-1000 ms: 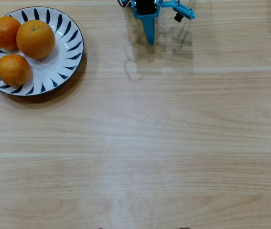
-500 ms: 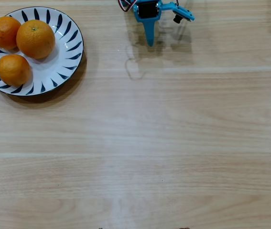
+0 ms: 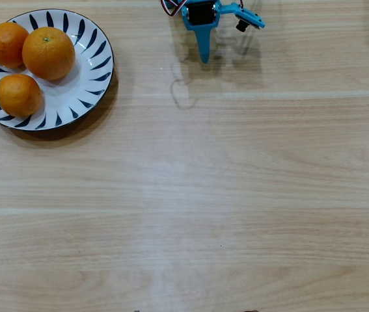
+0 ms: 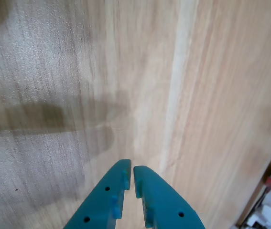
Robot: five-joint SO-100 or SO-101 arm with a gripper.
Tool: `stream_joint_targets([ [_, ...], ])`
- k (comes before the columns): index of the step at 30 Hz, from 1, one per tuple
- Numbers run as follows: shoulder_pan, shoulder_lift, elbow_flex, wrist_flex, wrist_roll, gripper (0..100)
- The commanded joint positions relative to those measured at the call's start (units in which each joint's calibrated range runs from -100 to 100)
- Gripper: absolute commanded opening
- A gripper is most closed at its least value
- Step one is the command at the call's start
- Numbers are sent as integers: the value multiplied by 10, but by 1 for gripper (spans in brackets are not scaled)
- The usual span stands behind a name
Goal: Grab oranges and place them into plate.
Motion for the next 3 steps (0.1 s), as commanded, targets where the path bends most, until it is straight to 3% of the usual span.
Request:
stream_joint_targets([
  [1, 3, -3, 6, -9, 2, 2],
  [3, 3, -3, 6, -9, 2, 2],
])
